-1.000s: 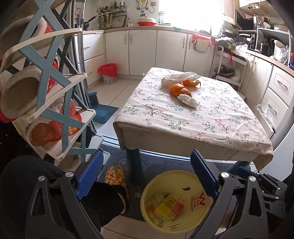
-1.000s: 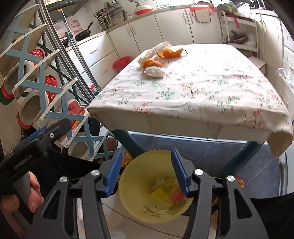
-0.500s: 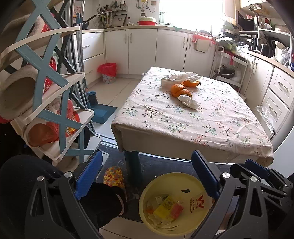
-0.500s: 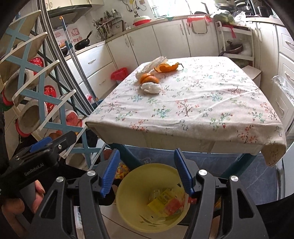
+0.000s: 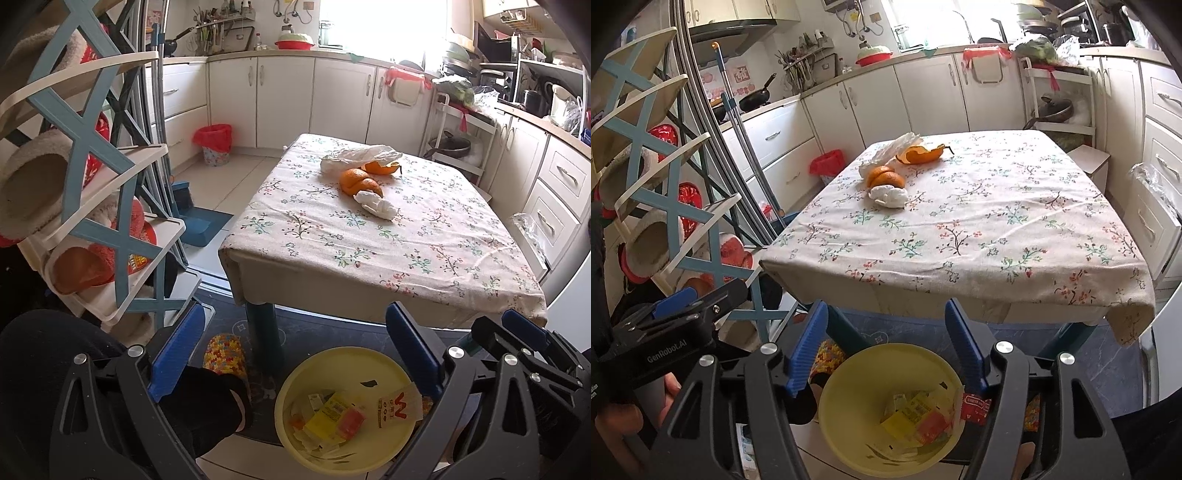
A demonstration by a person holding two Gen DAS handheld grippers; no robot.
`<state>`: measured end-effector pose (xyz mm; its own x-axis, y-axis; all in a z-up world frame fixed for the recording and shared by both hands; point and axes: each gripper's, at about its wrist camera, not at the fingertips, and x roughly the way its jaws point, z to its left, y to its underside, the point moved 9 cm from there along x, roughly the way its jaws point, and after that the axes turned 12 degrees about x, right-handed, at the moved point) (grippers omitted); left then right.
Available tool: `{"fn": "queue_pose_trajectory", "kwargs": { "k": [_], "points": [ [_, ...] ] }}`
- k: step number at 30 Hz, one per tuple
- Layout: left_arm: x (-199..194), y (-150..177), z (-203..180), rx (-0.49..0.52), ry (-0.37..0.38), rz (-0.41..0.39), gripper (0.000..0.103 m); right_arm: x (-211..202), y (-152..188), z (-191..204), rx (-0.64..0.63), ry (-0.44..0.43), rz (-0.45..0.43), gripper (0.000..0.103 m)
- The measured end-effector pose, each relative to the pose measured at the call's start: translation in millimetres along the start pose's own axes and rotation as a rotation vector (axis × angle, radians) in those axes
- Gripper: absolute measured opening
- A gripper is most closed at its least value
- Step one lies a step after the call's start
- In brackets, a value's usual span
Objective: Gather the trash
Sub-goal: 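Move both open tools back toward the table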
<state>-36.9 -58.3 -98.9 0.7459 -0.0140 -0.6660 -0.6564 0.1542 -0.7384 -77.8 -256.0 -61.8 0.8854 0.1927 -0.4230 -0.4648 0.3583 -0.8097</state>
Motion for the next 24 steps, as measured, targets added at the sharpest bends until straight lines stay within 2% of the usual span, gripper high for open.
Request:
{"fn": "queue_pose_trajectory", "kwargs": {
  "k": [3,8,18,20,21,24],
  "points": [
    [-5.1,-9.0,0.2,-0.001,0.006,-0.021,0.094,5.3,5.2,-9.4,-0.003,-0.004,-0.019,0.065],
    [-10.0,-34.7,3.8,0.017,-0.004,-0.067,0.095,6.6,-7.9,-10.4,-0.009,-0.018,-0.051,0.067],
    [8.2,-90.7,16.2,0.056,-0.033,-0.109,0.095,44.7,-9.5,-18.2,-0.065,-0.043,-0.066,0.068],
    [14.3,-94.6,18.7,0.05,-0.038,-0.104,0.095,53.9,-8.6,-18.2,-0.083,-0.048,-0.06,0.068],
    [17.0,-95.1,19.7,0.043,-0.039,-0.101,0.095,58.7,-8.5,-18.8,-0.109,-0.047,-0.092,0.068],
    [24.9,-90.3,22.0,0.013,-0.029,-0.079,0.095,74.7,-5.8,-18.1,-0.141,-0.047,-0.077,0.068]
  ]
}}
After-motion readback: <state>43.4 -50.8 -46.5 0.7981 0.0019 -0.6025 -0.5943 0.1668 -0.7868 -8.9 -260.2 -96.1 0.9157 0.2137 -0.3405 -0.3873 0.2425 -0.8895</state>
